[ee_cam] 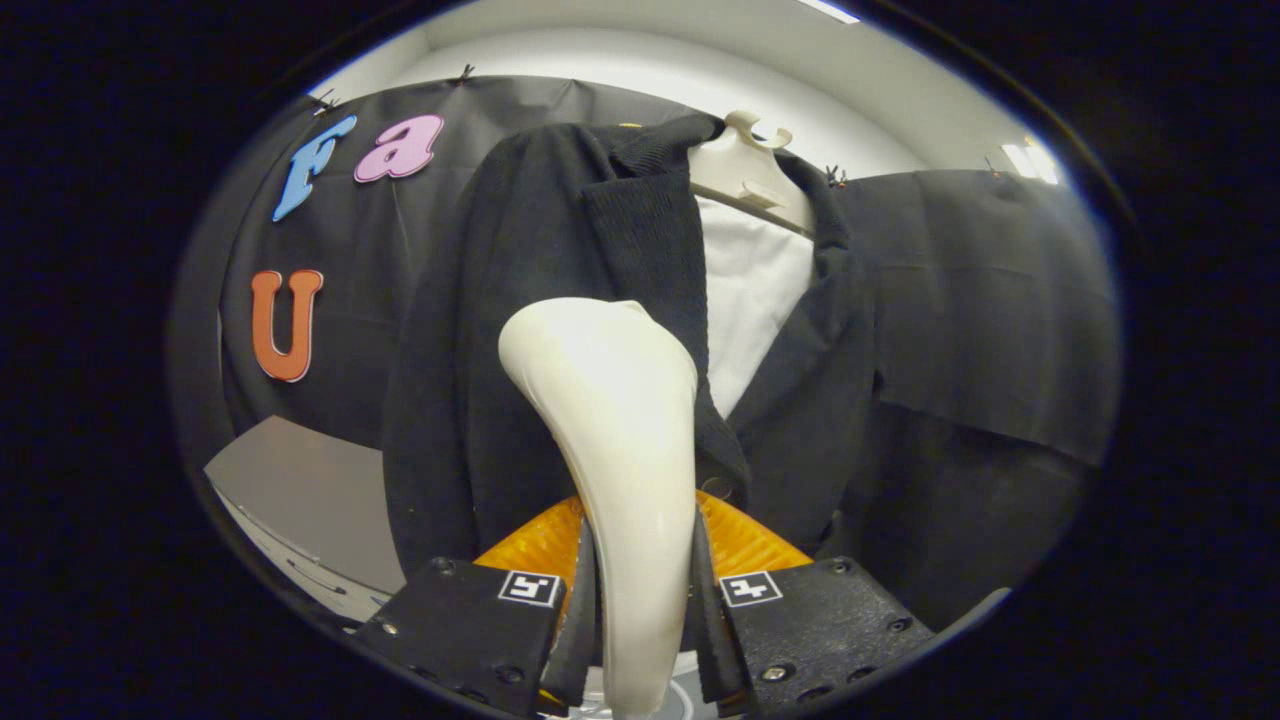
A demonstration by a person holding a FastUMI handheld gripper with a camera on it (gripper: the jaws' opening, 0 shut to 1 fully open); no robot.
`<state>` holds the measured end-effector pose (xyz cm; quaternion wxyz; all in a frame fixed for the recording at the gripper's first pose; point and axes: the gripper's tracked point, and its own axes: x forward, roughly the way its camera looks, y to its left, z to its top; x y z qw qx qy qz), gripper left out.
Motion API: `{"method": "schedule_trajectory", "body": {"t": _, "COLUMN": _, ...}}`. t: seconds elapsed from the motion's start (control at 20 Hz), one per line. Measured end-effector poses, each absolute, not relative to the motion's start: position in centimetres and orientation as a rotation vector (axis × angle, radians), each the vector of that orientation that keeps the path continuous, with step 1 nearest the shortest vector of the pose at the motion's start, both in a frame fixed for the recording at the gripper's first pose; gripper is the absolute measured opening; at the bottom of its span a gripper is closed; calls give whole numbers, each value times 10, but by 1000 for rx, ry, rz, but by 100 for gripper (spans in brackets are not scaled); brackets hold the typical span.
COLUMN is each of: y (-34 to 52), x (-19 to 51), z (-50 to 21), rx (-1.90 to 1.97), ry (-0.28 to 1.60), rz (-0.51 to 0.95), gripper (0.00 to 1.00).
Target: Iron the clothes twice with a garment steamer, once on the left side and once on the right side.
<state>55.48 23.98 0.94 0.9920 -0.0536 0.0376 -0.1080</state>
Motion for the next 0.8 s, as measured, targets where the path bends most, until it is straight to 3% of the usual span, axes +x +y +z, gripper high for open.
{"method": "schedule_trajectory", "body": {"t": 0.8, "y": 230, "x": 554, "z": -103, "rx": -43, "ry": 274, "rz": -198, "gripper": 45}}
